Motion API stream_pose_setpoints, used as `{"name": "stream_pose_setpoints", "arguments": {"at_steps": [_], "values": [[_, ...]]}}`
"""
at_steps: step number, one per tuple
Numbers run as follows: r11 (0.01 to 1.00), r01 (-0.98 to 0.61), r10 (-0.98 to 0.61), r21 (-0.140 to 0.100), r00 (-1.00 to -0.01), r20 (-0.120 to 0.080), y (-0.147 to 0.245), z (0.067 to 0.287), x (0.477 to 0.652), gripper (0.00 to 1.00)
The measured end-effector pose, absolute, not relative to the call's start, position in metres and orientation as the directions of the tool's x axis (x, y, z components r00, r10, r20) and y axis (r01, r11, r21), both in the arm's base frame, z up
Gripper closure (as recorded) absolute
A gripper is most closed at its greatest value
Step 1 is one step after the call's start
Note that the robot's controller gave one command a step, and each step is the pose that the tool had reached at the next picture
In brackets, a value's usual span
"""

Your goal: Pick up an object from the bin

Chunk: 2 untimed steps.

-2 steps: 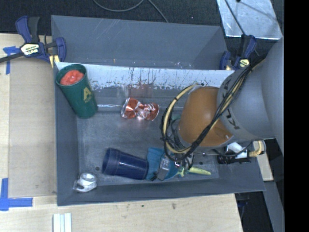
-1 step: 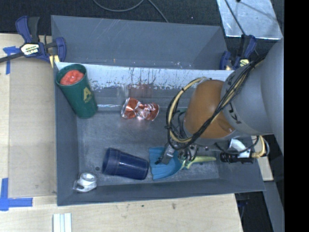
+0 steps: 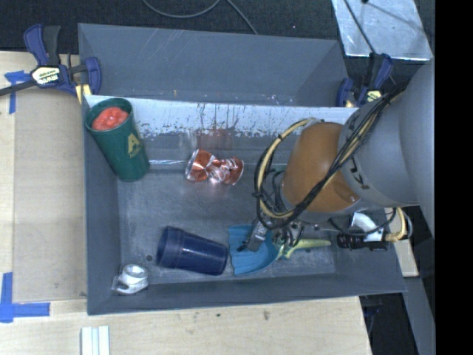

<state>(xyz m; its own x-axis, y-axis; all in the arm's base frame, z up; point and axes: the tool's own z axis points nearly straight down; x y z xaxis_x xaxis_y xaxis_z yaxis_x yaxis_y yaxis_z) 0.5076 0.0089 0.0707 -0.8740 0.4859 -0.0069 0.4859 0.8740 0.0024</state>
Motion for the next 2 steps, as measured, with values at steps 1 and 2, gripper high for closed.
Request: {"name": "stream_pose_setpoints", "arguments": {"at_steps": [1, 2], "values": [[0.874, 0.486, 0.486, 0.002, -0.874, -0.007, 0.0089, 0.0734, 0.5070, 1.00], [0.874, 0.486, 0.486, 0.002, -0.874, -0.007, 0.0087, 0.0812, 0.5070, 1.00]]}}
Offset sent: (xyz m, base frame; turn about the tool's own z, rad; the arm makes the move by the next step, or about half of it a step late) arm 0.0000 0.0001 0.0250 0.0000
